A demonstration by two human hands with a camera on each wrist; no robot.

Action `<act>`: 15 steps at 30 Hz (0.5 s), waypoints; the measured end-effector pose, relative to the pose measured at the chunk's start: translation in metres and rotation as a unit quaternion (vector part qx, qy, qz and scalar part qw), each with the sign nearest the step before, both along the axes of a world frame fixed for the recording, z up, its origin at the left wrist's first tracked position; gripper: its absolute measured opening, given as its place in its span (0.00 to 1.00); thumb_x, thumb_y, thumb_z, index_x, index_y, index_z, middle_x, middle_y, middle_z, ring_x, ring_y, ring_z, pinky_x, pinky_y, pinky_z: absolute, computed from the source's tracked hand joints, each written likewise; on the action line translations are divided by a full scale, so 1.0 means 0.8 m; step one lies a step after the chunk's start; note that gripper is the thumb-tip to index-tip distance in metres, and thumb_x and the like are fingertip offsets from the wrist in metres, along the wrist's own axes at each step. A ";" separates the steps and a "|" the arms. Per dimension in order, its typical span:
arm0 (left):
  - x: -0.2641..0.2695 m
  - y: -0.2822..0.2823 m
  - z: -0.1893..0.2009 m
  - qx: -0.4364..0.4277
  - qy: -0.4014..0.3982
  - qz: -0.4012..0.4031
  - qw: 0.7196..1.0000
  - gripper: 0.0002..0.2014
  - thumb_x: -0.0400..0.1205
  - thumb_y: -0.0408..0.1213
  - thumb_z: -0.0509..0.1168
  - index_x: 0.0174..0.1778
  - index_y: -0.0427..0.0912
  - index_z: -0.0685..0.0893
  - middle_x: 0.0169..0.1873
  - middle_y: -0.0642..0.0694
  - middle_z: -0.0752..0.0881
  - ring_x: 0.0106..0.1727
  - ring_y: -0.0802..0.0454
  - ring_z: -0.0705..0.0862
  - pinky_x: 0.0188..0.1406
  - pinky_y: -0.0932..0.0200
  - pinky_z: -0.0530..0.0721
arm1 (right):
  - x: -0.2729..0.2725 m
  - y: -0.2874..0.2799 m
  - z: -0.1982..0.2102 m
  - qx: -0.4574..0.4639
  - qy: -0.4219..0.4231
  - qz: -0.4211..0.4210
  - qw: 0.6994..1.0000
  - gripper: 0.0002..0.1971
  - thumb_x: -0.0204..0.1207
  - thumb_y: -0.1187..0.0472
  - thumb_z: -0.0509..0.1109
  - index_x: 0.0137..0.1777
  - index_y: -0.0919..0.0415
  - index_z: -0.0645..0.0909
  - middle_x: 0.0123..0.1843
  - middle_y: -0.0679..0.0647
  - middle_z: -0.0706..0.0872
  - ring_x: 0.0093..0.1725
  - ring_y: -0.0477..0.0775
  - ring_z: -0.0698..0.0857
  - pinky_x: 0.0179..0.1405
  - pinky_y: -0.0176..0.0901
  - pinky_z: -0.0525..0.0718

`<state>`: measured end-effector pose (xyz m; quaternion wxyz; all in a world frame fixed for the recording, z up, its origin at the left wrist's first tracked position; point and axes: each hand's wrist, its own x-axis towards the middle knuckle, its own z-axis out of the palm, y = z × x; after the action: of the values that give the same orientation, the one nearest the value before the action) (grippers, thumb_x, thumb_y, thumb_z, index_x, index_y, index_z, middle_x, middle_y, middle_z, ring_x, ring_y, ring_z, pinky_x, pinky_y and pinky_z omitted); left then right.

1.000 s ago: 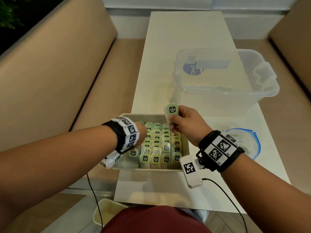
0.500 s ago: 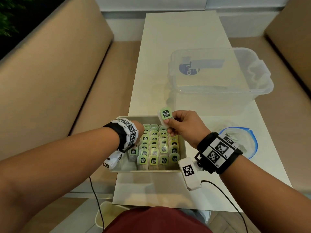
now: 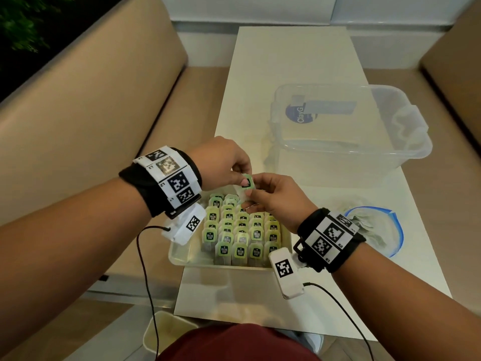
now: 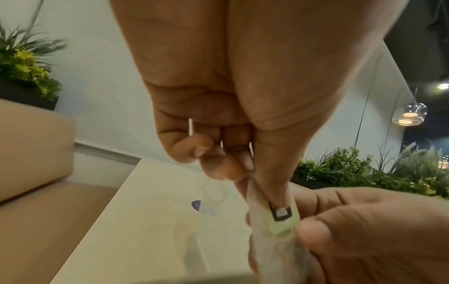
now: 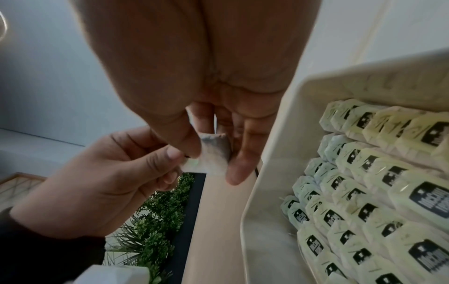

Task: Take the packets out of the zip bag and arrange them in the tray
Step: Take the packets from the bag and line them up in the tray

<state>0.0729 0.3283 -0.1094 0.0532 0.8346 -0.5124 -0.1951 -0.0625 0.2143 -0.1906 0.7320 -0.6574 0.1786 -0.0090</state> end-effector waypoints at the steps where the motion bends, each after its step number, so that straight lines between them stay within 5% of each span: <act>1: 0.000 0.000 -0.001 -0.001 -0.002 0.004 1.000 0.08 0.79 0.48 0.72 0.51 0.52 0.88 0.43 0.56 0.88 0.41 0.59 0.82 0.37 0.64 0.74 | 0.001 0.000 0.001 0.000 -0.006 -0.010 1.000 0.06 0.81 0.71 0.70 0.54 0.64 0.84 0.50 0.67 0.89 0.45 0.62 0.91 0.49 0.56 0.91; 8: 0.006 0.012 -0.002 -0.018 -0.002 0.028 0.999 0.05 0.78 0.46 0.73 0.48 0.52 0.89 0.36 0.57 0.88 0.35 0.66 0.81 0.32 0.70 0.72 | 0.003 -0.003 -0.003 -0.058 0.004 -0.045 0.997 0.03 0.80 0.67 0.72 0.45 0.65 0.83 0.45 0.70 0.91 0.41 0.64 0.93 0.40 0.52 0.91; 11: 0.010 0.016 -0.010 0.014 -0.025 0.030 0.999 0.04 0.79 0.44 0.71 0.48 0.52 0.89 0.32 0.60 0.84 0.34 0.66 0.79 0.31 0.68 0.71 | 0.000 -0.007 -0.011 -0.135 0.033 -0.037 0.990 0.03 0.79 0.64 0.74 0.49 0.63 0.85 0.44 0.59 0.92 0.39 0.59 0.93 0.39 0.53 0.91; 15: 0.009 0.020 -0.042 0.148 -0.083 0.018 0.985 0.08 0.80 0.36 0.67 0.49 0.52 0.89 0.37 0.59 0.85 0.40 0.57 0.83 0.37 0.61 0.76 | -0.012 -0.027 -0.024 -0.318 0.062 -0.049 0.945 0.06 0.77 0.58 0.75 0.52 0.55 0.86 0.47 0.44 0.88 0.39 0.42 0.85 0.45 0.40 0.83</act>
<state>0.0801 0.3439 -0.1432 -0.1101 0.8558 -0.4650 -0.1980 -0.0718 0.1926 -0.2099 0.4713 -0.8455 0.2437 -0.0602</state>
